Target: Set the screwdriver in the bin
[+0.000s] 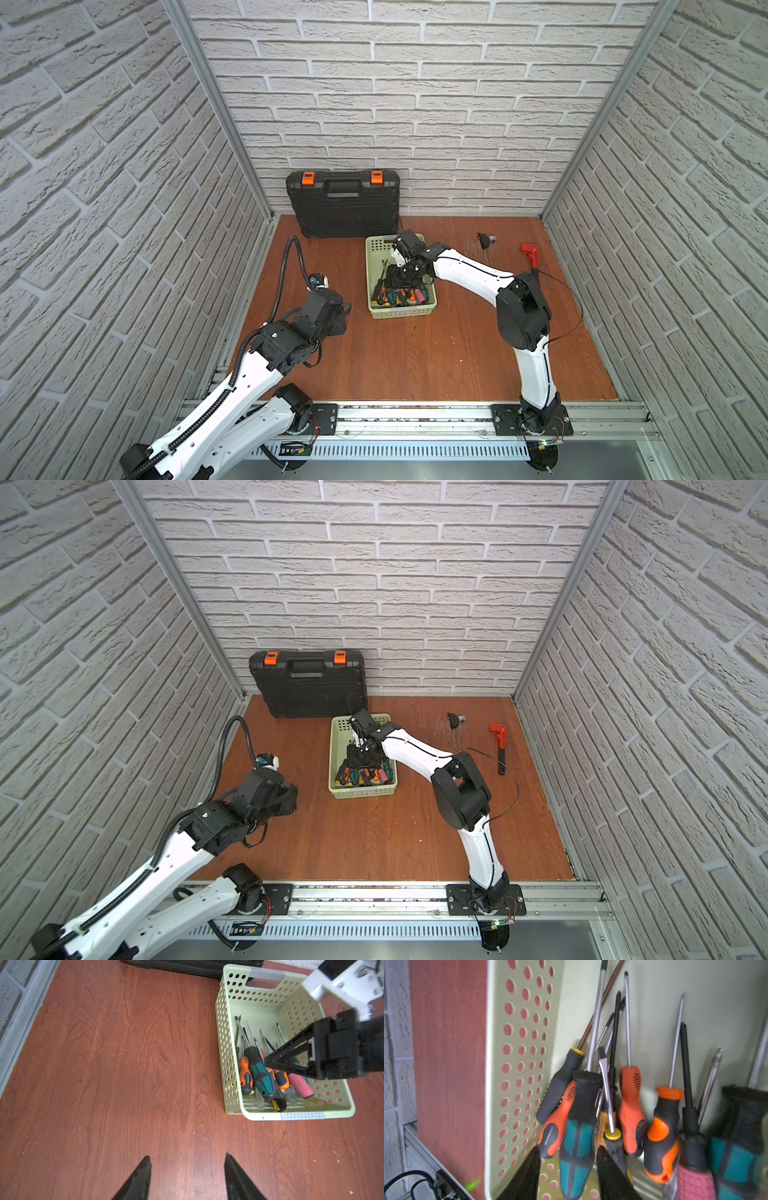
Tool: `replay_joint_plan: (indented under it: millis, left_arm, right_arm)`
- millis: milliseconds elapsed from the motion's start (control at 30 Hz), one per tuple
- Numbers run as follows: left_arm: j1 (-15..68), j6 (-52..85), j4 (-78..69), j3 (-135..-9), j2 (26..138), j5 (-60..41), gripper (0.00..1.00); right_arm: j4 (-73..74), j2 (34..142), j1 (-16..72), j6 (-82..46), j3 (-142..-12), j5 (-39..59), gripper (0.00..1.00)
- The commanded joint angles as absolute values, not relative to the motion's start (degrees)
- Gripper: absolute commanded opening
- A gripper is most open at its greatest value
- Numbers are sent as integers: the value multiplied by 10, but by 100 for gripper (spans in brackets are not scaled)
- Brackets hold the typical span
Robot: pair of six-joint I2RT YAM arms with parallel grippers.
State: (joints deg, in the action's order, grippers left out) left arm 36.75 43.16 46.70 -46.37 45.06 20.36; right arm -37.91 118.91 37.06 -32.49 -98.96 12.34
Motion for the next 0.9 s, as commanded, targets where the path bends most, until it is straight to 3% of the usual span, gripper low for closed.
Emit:
replay_joint_plan:
  millis: [0,167,233,300,333,400,500,567,600,700,867]
  left_arm:
    - [364,433,489,-492,454,214,58]
    - [364,438,496,-510,474,197,64]
    - [362,431,479,-509,482,196,76]
    - [356,403,443,-503,495,178,95]
    - [351,393,431,-504,506,176,98]
    - [336,382,408,-509,526,188,98]
    - [297,341,350,-504,547,184,98]
    - [267,310,300,-484,553,180,98]
    - [246,301,269,-469,554,181,98]
    - [182,267,174,-418,556,171,98]
    - [93,176,37,-350,588,184,98]
  right_arm:
    - [-375,1128,378,-314,-978,115,46]
    - [-366,1044,382,-293,-950,104,46]
    - [-364,996,381,-277,-919,75,45]
    - [-351,941,381,-250,-878,44,45]
    - [-347,913,381,-235,-857,24,47]
    - [-334,861,378,-206,-818,-14,53]
    - [-350,799,367,-160,-789,-71,77]
    - [-350,758,356,-127,-768,-118,87]
    - [-339,732,348,-109,-751,-141,99]
    - [-278,664,301,-52,-681,-197,100]
    - [-31,565,180,31,-457,-179,99]
